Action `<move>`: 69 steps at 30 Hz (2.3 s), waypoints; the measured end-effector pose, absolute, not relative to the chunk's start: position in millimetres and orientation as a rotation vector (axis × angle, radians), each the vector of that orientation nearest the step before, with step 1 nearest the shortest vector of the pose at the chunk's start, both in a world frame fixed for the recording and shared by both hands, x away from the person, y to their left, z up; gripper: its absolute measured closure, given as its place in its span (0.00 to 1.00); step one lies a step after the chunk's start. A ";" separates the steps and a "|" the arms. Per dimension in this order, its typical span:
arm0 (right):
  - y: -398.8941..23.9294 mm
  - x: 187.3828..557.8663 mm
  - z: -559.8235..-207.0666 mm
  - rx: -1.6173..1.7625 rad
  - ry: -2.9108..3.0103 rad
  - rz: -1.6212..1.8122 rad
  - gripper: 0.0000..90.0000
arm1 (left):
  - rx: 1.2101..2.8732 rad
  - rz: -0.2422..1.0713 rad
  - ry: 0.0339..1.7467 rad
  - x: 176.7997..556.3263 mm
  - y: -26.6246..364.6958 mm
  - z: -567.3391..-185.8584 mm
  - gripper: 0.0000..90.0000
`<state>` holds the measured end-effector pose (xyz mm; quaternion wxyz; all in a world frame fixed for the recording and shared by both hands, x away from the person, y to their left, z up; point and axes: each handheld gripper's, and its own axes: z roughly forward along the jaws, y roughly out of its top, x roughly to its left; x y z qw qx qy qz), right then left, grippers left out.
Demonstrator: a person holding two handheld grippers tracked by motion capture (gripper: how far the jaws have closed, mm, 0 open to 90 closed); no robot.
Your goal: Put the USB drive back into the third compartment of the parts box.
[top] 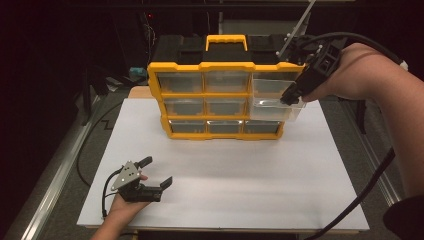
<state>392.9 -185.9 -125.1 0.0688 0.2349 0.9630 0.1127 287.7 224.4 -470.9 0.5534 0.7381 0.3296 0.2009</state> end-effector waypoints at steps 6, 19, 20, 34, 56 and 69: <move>-182.0 403.4 -126.0 0.720 2.891 0.345 0.88 | 1.744 0.473 0.778 287.9 224.4 -470.9 0.00; -178.0 421.7 -129.3 0.742 2.866 0.347 0.88 | 1.746 0.468 0.770 287.2 223.8 -470.9 0.01; -177.9 423.2 -129.9 0.739 2.864 0.353 0.88 | 1.747 0.467 0.769 287.1 223.8 -470.9 0.01; -174.6 436.5 -134.8 0.770 2.838 0.330 0.88 | 1.738 0.462 0.770 286.4 222.9 -470.3 0.01; -174.3 444.7 -151.4 0.753 2.846 0.351 0.88 | 1.736 0.462 0.769 287.7 222.9 -470.5 0.01; -180.2 445.9 -151.9 0.758 2.844 0.388 0.88 | 1.736 0.463 0.770 287.8 223.2 -470.5 0.01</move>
